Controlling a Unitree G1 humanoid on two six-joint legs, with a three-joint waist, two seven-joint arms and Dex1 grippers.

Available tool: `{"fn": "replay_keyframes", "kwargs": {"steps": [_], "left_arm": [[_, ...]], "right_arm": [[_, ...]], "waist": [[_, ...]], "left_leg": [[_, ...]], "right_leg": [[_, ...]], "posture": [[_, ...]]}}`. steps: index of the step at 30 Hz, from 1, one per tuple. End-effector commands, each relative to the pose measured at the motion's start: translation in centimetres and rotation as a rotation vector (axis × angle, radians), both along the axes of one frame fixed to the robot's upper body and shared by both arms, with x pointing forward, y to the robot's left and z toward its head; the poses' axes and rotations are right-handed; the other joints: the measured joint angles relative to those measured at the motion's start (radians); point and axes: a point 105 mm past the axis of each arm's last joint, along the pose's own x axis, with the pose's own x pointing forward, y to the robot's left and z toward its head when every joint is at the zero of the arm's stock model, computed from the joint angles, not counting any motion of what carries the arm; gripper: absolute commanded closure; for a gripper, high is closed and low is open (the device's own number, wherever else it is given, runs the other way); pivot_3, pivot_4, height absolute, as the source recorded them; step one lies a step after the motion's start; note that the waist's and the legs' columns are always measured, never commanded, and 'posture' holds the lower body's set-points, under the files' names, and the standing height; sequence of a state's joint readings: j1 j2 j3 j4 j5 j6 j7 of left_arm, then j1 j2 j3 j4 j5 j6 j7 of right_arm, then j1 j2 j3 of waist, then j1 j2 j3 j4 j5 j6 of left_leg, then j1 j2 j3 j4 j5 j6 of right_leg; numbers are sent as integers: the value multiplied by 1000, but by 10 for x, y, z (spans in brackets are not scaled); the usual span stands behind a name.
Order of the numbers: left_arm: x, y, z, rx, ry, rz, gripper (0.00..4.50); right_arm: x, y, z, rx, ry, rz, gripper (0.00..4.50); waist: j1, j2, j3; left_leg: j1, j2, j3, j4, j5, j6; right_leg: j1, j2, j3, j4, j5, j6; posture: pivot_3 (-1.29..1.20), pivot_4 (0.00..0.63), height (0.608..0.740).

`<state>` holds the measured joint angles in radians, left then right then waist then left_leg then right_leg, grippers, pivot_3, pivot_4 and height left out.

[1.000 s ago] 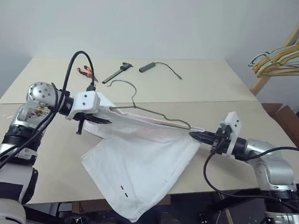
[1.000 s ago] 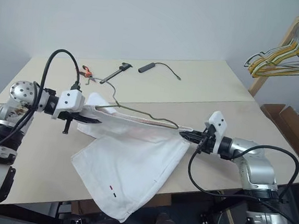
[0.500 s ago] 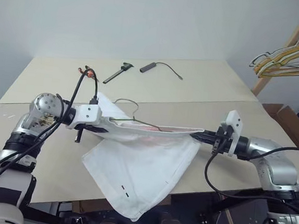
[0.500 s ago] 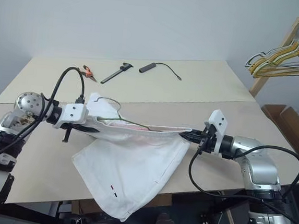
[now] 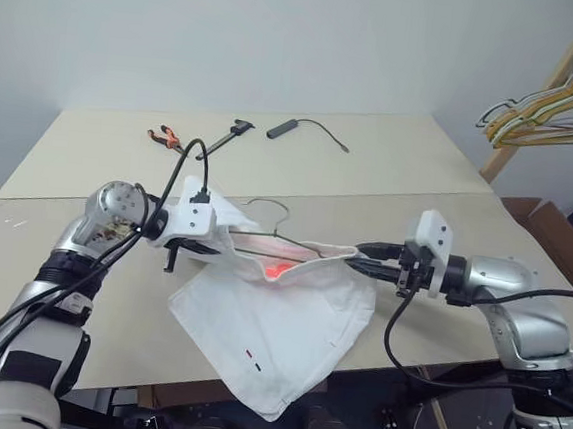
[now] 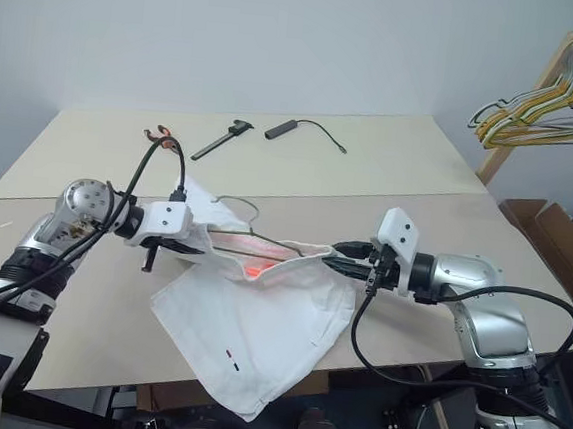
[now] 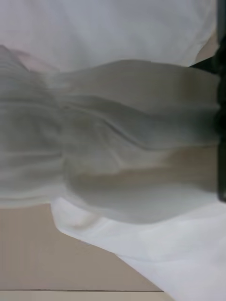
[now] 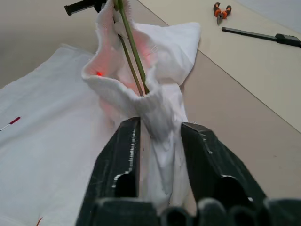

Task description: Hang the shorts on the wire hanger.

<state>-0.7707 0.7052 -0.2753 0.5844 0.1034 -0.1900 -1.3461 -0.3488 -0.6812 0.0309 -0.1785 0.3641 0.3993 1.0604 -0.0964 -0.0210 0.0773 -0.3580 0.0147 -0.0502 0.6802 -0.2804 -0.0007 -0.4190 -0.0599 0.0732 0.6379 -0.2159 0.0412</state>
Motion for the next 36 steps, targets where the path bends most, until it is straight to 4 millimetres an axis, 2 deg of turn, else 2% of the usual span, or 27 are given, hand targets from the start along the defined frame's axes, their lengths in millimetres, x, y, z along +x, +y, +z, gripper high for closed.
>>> {"fn": "replay_keyframes", "kwargs": {"steps": [1, 5, 8, 12, 15, 18, 21, 25, 29, 36], "left_arm": [[4, -3, 16, -2, -53, -12, 4500], [6, -3, 18, 1, -60, -14, 4500], [5, -3, 20, 3, -61, -18, 4500], [4, -3, 19, 25, -54, -36, 4500], [3, -2, 18, 40, -51, -46, 4500], [5, -4, 21, 39, -58, -47, 4500], [6, -5, 22, 34, -60, -48, 4500], [4, -6, 23, 31, -57, -57, 4500], [3, -4, 23, 36, -57, -57, 4500], [0, 0, 22, 48, -59, -60, 4500]], "right_arm": [[-3, 0, 4, -29, -44, -4, 1464], [-3, -6, 3, -48, -53, -26, 31], [1, -16, 10, -55, -80, -64, 7], [4, -21, 40, 3, -151, -63, 7], [-2, -5, 58, 54, -179, 14, 7], [-9, 31, 62, 71, -191, 125, 7], [-5, 64, 57, 62, -164, 172, 7], [11, 93, 45, -25, -110, 154, 7], [16, 105, 45, -57, -90, 162, 888], [12, 112, 48, -46, -89, 216, 3287]], "waist": [[0, 0, 0], [0, 0, 0], [0, 0, 0], [-1, 0, 0], [-1, 0, 0], [-5, 0, 0], [-6, 0, 0], [-5, 0, 0], [-1, 0, 0], [-1, 0, 0]], "left_leg": [[0, 0, 0, 0, 0, 0], [0, 0, 0, 0, 0, 0], [0, 0, 0, 0, 0, 0], [0, 0, 0, 0, 0, 0], [0, 0, 0, 0, 0, 0], [1, 0, 0, 0, 0, 0], [1, 0, 0, 0, 0, 0], [0, 0, 0, 0, 0, 0], [-2, 0, -2, 0, 0, 0], [-5, 0, -2, 1, 0, 0]], "right_leg": [[0, 0, 0, 0, 0, 0], [0, 0, 0, 0, 0, 0], [0, 0, 0, 0, 0, 0], [0, 0, 0, 0, 0, 0], [0, 0, 0, 0, 0, 0], [0, 0, 0, 0, 0, 0], [0, 0, 0, 1, 0, 0], [-1, 0, 0, 2, 0, 0], [-2, 0, -2, 3, 0, 0], [-3, -1, -3, 4, 0, 0]], "posture": [[-70, 43, 740], [-69, 45, 740], [-66, 46, 740], [-63, 45, 740], [-66, 43, 740], [-69, 40, 740], [-71, 37, 740], [-68, 33, 740], [-56, 32, 740], [-47, 29, 740]]}}
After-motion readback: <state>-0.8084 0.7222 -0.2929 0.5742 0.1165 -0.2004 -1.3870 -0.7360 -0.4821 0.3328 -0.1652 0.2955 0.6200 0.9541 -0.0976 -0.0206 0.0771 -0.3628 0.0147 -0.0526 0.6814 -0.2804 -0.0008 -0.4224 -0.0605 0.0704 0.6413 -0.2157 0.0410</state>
